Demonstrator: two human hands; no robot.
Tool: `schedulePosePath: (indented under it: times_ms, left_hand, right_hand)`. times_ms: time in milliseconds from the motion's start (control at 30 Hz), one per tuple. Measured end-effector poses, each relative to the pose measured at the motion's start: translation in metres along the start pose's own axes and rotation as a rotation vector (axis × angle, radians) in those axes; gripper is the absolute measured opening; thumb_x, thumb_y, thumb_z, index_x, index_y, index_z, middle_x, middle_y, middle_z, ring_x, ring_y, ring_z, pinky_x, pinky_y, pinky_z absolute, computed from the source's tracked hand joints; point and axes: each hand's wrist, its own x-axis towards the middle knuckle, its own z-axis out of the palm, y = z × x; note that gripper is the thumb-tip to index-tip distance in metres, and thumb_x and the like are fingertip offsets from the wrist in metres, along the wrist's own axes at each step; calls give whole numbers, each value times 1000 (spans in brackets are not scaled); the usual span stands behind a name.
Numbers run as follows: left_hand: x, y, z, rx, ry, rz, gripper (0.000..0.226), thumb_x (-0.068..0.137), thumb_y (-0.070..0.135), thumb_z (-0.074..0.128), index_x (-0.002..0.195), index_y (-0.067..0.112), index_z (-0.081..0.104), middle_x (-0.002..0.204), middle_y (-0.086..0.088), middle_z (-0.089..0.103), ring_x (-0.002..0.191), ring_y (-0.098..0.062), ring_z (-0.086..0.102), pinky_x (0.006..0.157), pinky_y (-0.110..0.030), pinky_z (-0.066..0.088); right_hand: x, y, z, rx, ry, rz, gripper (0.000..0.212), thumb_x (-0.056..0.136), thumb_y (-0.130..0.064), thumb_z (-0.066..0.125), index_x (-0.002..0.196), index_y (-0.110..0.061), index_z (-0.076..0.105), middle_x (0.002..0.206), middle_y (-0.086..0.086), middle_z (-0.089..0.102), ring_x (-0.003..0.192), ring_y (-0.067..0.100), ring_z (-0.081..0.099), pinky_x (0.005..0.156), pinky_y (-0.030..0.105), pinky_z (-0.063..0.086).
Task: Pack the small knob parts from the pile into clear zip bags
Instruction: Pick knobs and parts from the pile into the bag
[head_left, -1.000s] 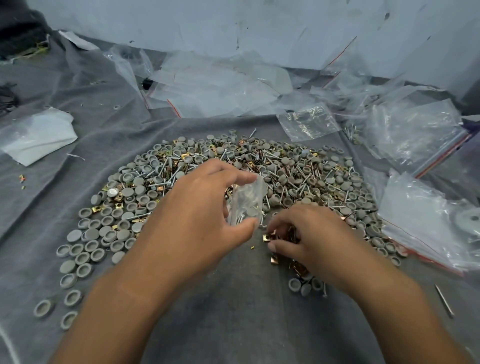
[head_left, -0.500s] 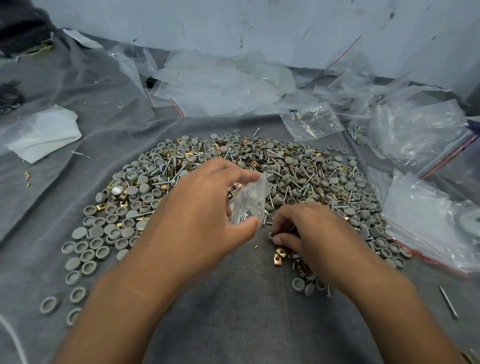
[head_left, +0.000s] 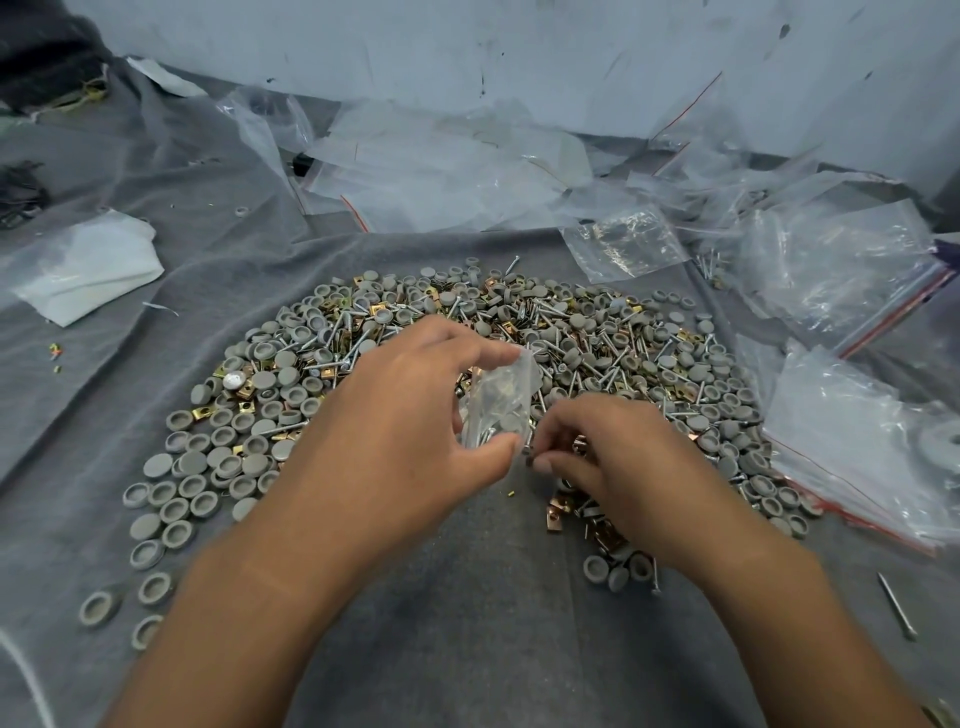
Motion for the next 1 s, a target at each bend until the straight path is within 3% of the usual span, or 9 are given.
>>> schedulePosePath:
  times_ms: [100, 267, 367, 467, 567, 700, 833, 900, 1000]
  left_hand:
    - [0, 1, -1, -5, -10, -7, 59, 71, 58, 64, 128, 49, 57, 117, 31, 49, 76, 6, 54, 84, -32, 53]
    - [1, 4, 0, -31, -16, 3, 58, 72, 58, 63, 128, 47, 58, 116, 29, 49, 71, 6, 53, 85, -35, 52]
    - [2, 4, 2, -29, -16, 15, 56, 73, 55, 66, 127, 44, 59, 113, 28, 49, 76, 8, 47, 85, -35, 52]
    - [2, 3, 2, -31, -6, 20, 57, 73, 56, 66, 128, 43, 59, 112, 28, 49, 77, 9, 47, 84, -33, 52]
    - [1, 3, 3, -24, -11, 23, 58, 73, 58, 64, 129, 46, 57, 112, 29, 48, 79, 10, 47, 83, -31, 51]
    - [2, 5, 3, -35, -19, 22, 55, 71, 56, 62, 125, 44, 61, 112, 27, 51, 77, 8, 48, 80, -31, 52]
    - [2, 2, 1, -2, -13, 4, 58, 74, 56, 69, 129, 45, 58, 118, 28, 51, 76, 7, 48, 86, -36, 53]
    - [2, 2, 1, 4, -4, 4, 58, 74, 54, 72, 130, 45, 58, 120, 28, 51, 76, 7, 48, 87, -37, 53]
    - [2, 3, 1, 3, 1, 4, 58, 74, 54, 71, 130, 45, 59, 119, 28, 51, 76, 6, 48, 86, -36, 53]
  right_hand:
    - [-4, 3, -16, 144, 182, -49, 4, 94, -39, 62, 90, -40, 60, 88, -23, 57, 85, -7, 53, 66, 12, 33]
    - [-12, -22, -27, 295, 518, -329, 3, 98, -25, 65, 96, -26, 64, 91, -17, 58, 83, -2, 54, 74, 8, 38]
    - [-12, -30, -23, 133, 530, -424, 9, 95, -26, 70, 99, -19, 71, 94, -13, 61, 86, -5, 50, 80, 11, 38]
    - [-15, -30, -22, 194, 595, -365, 20, 87, -29, 80, 101, -22, 68, 88, -17, 64, 78, -4, 53, 74, 8, 38]
    - [-15, -32, -24, 227, 662, -402, 20, 84, -29, 83, 89, -18, 67, 85, -10, 68, 76, 3, 57, 72, 10, 40]
    - [-11, -34, -21, 200, 568, -435, 17, 86, -31, 78, 88, -15, 74, 93, -10, 74, 84, 9, 65, 77, 25, 50]
    - [-13, -23, -31, 345, 518, -322, 7, 89, -32, 75, 90, -26, 70, 80, -20, 67, 73, 0, 62, 66, 6, 41]
    - [-13, -8, -32, 286, 288, -180, 10, 86, -37, 77, 88, -37, 67, 81, -24, 65, 75, -3, 60, 63, 7, 42]
    - [-11, 9, -21, -75, -97, -69, 18, 86, -41, 77, 95, -48, 64, 91, -30, 57, 88, -7, 51, 76, 17, 41]
